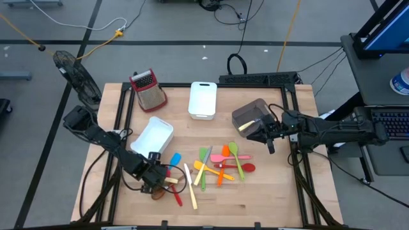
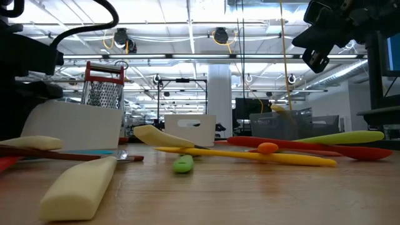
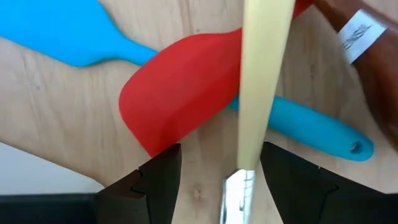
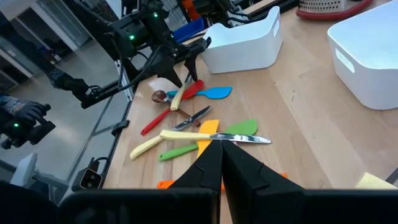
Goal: Pick & Place Kitchen Items
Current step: Put the yellow table knife into the black bin
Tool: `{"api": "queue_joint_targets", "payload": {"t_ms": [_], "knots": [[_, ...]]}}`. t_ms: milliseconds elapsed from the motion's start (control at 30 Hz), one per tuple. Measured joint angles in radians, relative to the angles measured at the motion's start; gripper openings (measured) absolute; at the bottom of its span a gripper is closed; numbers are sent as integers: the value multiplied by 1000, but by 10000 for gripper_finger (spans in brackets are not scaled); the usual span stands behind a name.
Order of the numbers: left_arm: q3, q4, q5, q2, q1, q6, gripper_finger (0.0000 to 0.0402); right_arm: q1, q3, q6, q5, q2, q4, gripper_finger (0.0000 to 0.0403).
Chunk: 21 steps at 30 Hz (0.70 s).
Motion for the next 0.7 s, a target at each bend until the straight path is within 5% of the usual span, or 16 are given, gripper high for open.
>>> {"api": "queue_joint_targets", "payload": {"t_ms": [267,700], "knots": [[-7,25,0,-1,0,44,204,0,0,28,0,0,0,4],[-3,75,42,2,2,53,31,0,0,38,0,0,0,4]]}}
